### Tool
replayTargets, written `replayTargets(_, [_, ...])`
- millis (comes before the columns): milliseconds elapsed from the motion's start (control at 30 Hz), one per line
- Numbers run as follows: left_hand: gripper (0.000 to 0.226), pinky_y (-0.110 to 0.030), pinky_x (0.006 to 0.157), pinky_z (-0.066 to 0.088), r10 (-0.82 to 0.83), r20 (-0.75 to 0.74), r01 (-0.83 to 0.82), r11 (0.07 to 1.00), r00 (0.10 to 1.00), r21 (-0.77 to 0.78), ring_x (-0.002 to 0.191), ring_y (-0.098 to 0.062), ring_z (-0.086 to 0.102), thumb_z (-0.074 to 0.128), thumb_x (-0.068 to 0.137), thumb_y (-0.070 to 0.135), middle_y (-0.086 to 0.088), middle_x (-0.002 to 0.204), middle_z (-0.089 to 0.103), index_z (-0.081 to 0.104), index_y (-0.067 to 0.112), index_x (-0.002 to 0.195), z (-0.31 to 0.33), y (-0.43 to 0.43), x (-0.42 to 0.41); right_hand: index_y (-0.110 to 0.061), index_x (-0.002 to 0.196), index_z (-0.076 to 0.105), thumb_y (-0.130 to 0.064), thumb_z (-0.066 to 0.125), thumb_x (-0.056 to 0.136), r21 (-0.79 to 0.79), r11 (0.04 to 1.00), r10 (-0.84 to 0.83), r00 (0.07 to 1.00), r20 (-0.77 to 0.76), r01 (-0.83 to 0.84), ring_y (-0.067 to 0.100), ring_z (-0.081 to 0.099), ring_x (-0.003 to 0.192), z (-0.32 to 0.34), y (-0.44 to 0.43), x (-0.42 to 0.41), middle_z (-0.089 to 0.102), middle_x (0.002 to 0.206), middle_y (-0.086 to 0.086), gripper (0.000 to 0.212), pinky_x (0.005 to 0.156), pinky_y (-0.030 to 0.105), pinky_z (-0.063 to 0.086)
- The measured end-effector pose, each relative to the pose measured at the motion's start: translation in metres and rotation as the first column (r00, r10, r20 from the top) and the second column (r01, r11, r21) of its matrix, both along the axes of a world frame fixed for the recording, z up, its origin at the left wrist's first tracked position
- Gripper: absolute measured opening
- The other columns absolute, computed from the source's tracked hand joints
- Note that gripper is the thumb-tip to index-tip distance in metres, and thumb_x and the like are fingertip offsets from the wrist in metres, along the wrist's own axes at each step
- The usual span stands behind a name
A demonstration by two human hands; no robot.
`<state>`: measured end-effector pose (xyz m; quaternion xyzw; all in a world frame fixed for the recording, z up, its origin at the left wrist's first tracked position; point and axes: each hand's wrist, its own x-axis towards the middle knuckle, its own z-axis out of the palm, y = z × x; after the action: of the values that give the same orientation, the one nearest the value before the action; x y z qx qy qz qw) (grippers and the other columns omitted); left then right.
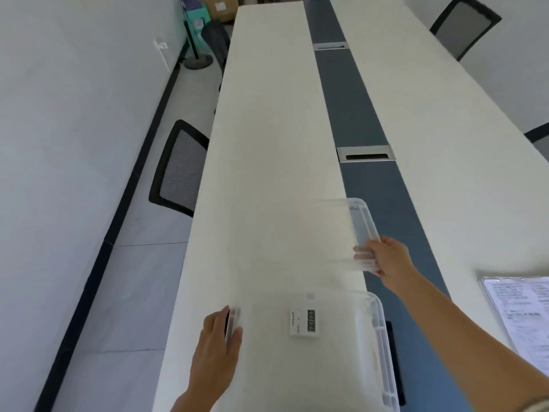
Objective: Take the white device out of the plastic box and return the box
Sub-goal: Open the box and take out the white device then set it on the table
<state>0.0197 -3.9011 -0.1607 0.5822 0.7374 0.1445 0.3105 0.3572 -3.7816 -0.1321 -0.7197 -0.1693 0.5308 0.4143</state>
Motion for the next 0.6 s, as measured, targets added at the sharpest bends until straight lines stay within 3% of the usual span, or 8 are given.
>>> replayTargets(100, [0.053,-0.028,0.087,0.051,-0.061,-0.082,0.067,0.995,0.995,0.072,0.127,-0.016,0.049,0.042,0.094,0.026,0.004,0.151,0.03,0.03,0.019,0.145,-0.019,-0.017,0.002,0.001,0.116,0.055,-0.008,0.052,0.092,-0.054,0.998,0.027,0.999,0.021,-0.026,0.021,0.069,0.052,-0.041,0.024,-0.003,0.071,0.089,0.019,0.026,0.033,0.021,0.045])
replayTargets(233, [0.053,-0.025,0.084,0.052,-0.034,-0.117,0.044,0.995,0.993,0.091,0.128,-0.013,0.047,0.039,0.096,0.028,0.01,0.152,0.026,0.025,0.023,0.146,-0.025,-0.02,0.003,-0.002,0.122,0.057,-0.011,0.06,0.085,-0.168,0.981,0.117,0.983,0.141,-0.093,0.022,0.064,0.064,-0.081,0.035,-0.009,0.067,0.085,0.011,0.038,0.056,0.031,0.055])
replayTargets(333, [0.051,-0.024,0.083,0.051,-0.04,-0.127,0.053,0.993,0.991,0.102,0.129,-0.012,0.045,0.037,0.096,0.029,0.011,0.153,0.025,0.025,0.023,0.146,-0.026,-0.021,0.003,-0.008,0.137,0.049,-0.02,0.063,0.082,-0.282,0.938,0.282,0.919,0.275,-0.203,0.03,0.063,0.091,-0.092,0.033,-0.008,0.065,0.111,0.014,0.058,0.08,0.042,0.055])
replayTargets(400, [0.051,-0.024,0.086,0.05,-0.038,-0.117,0.05,0.993,0.992,0.107,0.129,-0.012,0.045,0.037,0.096,0.029,0.01,0.153,0.026,0.026,0.022,0.146,-0.027,-0.021,0.002,-0.009,0.137,0.048,-0.023,0.062,0.084,-0.316,0.908,0.38,0.856,0.349,-0.274,0.032,0.06,0.106,-0.085,0.026,-0.01,0.062,0.124,0.012,0.057,0.088,0.043,0.052])
replayTargets(500, [0.051,-0.026,0.086,0.051,-0.034,-0.083,0.044,0.991,0.996,0.129,0.128,-0.013,0.047,0.04,0.096,0.027,0.01,0.152,0.027,0.029,0.022,0.145,-0.028,-0.022,0.001,-0.012,0.128,0.058,-0.023,0.06,0.087,-0.203,0.926,0.377,0.784,0.494,-0.317,0.025,0.06,0.109,-0.051,0.008,-0.018,0.062,0.126,0.007,0.043,0.092,0.041,0.049])
replayTargets(600, [0.05,-0.028,0.086,0.051,-0.046,-0.04,0.052,0.987,0.998,0.151,0.126,-0.013,0.048,0.041,0.095,0.025,0.01,0.15,0.028,0.031,0.023,0.144,-0.029,-0.022,-0.001,-0.019,0.108,0.066,-0.022,0.061,0.087,0.098,0.926,0.251,0.79,0.56,-0.364,0.012,0.064,0.089,0.004,-0.031,-0.042,0.069,0.103,-0.005,0.022,0.085,0.033,0.053])
